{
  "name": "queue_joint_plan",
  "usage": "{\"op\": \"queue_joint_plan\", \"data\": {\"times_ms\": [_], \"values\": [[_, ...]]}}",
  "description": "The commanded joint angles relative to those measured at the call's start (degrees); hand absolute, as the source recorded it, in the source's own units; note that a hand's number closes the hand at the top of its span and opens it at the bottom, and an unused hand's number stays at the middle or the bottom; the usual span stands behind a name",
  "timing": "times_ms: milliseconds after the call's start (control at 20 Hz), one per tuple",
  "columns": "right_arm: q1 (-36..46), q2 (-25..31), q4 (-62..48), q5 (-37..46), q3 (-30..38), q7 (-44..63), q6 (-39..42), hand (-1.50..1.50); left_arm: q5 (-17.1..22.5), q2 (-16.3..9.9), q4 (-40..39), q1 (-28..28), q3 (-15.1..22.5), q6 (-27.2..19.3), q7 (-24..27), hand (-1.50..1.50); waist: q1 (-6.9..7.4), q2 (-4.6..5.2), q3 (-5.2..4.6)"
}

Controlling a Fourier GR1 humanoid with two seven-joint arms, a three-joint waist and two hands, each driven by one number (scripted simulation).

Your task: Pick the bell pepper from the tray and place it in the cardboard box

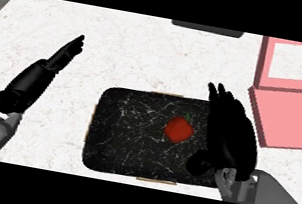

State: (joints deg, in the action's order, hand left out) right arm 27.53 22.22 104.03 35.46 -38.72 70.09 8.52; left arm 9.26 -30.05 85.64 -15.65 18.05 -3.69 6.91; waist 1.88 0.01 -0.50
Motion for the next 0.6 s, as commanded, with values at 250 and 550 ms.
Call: {"op": "queue_joint_plan", "data": {"times_ms": [250,550], "values": [[7.40,-16.64,-14.30,2.29,2.55,15.08,9.76,-1.50,0.13,0.38,-0.73,-1.58,-0.95,0.18,-2.36,0.00,-1.38,-0.36,0.18],[9.24,-21.83,-23.91,7.98,5.02,15.11,11.02,-1.50,-0.44,0.22,-0.23,0.19,-1.43,0.13,-0.91,0.00,-1.57,-0.41,0.26]]}}
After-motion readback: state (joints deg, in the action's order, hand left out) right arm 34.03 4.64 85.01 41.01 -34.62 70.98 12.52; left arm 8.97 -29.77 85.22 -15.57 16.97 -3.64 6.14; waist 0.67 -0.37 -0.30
